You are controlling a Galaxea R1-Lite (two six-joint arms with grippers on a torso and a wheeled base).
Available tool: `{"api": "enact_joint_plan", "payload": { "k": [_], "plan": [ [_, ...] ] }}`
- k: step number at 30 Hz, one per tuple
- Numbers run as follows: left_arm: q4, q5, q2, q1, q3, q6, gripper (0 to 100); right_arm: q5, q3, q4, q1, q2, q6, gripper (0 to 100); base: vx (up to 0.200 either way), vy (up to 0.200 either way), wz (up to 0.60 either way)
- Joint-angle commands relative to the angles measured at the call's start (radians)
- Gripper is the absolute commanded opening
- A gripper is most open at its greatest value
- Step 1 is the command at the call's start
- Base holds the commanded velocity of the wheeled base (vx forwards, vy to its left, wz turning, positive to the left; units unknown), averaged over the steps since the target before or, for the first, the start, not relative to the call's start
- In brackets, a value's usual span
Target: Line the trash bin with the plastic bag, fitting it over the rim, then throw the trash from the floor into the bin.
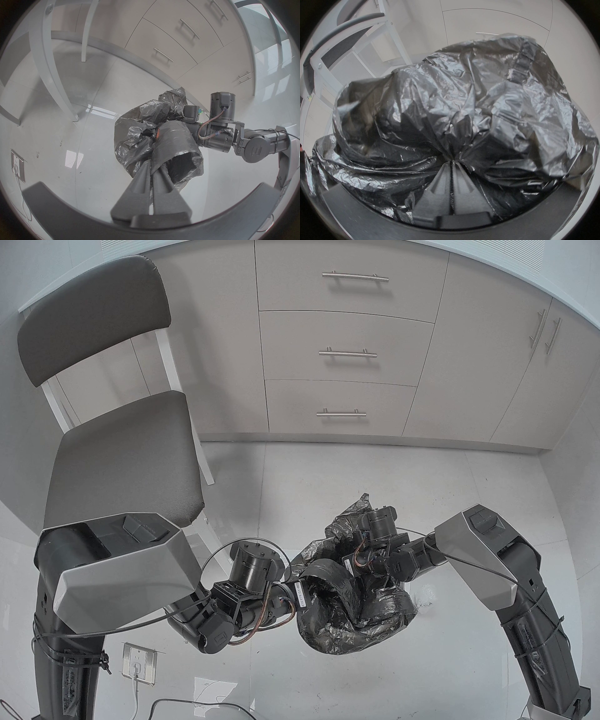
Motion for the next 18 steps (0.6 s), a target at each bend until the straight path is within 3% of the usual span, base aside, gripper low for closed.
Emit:
{"api": "enact_joint_plan", "payload": {
  "k": [1, 18],
  "plan": [
    [-0.002, 0.0, 0.002, 0.0, 0.001, 0.0, 0, 0.002, -0.004, 0.0, -0.001, 0.009, 0.002, 0, 0.0, 0.0, 0.0],
    [-0.002, 0.0, 0.002, 0.0, 0.001, 0.0, 0, -0.021, 0.315, 0.038, 0.021, -0.438, 0.057, 0, 0.0, 0.0, 0.0]
  ]
}}
